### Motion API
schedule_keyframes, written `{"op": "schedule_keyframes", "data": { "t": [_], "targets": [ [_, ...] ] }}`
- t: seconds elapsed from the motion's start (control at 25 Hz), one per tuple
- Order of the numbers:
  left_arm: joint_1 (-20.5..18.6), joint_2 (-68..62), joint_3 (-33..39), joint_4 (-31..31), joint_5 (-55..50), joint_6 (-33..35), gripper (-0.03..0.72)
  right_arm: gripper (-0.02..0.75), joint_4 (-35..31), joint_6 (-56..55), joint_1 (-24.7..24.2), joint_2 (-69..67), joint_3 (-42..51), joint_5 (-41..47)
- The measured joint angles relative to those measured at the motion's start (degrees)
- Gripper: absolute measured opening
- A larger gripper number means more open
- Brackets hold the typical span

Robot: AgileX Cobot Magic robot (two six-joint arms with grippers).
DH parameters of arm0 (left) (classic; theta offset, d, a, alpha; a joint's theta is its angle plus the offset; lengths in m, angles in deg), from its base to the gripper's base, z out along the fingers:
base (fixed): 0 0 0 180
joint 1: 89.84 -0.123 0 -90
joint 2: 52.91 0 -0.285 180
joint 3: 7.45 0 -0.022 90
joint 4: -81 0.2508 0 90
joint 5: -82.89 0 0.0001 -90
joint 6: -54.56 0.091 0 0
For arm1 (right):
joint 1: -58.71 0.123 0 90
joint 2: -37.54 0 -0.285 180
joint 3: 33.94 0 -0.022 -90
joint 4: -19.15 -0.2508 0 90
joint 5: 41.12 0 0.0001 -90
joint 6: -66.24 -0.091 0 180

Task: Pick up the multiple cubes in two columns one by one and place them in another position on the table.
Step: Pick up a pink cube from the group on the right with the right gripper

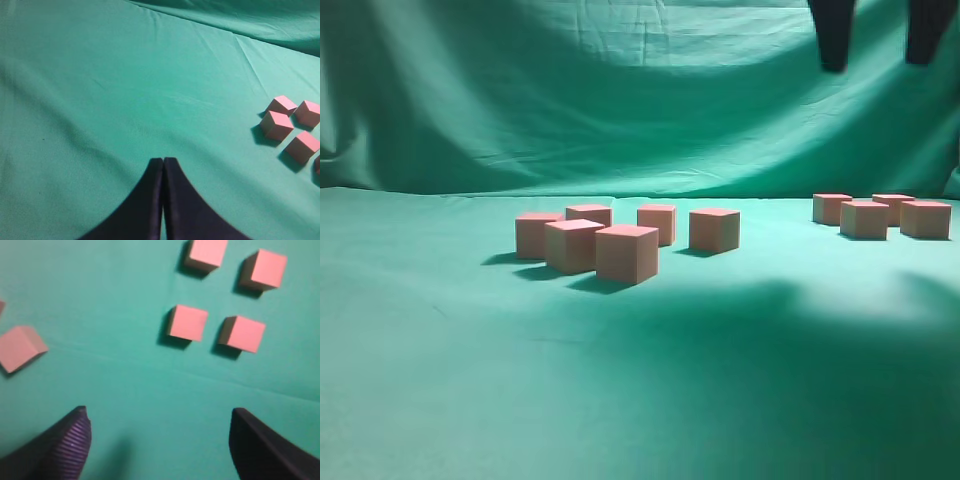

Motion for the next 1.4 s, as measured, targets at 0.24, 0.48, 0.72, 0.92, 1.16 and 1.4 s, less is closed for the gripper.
{"op": "schedule_keyframes", "data": {
  "t": [0.24, 0.48, 0.72, 0.92, 1.16, 1.4],
  "targets": [
    [0.0, 0.0, 0.0, 0.0, 0.0, 0.0, 0.0, 0.557, -0.5, -3.72, -2.35, -3.84, 1.89, -7.68],
    [0.0, 0.0, 0.0, 0.0, 0.0, 0.0, 0.0, 0.557, 5.28, -13.0, -2.35, -10.31, 1.98, -12.08],
    [0.0, 0.0, 0.0, 0.0, 0.0, 0.0, 0.0, 0.557, 6.78, -15.3, -2.35, -12.46, 1.98, -17.0],
    [0.0, 0.0, 0.0, 0.0, 0.0, 0.0, 0.0, 0.557, 7.02, -15.24, -2.35, -13.65, 1.98, -18.41],
    [0.0, 0.0, 0.0, 0.0, 0.0, 0.0, 0.0, 0.557, 8.17, -15.43, -2.35, -15.54, 1.98, -19.45],
    [0.0, 0.0, 0.0, 0.0, 0.0, 0.0, 0.0, 0.557, 8.55, -15.37, -2.35, -17.22, 1.98, -20.9]
  ]
}}
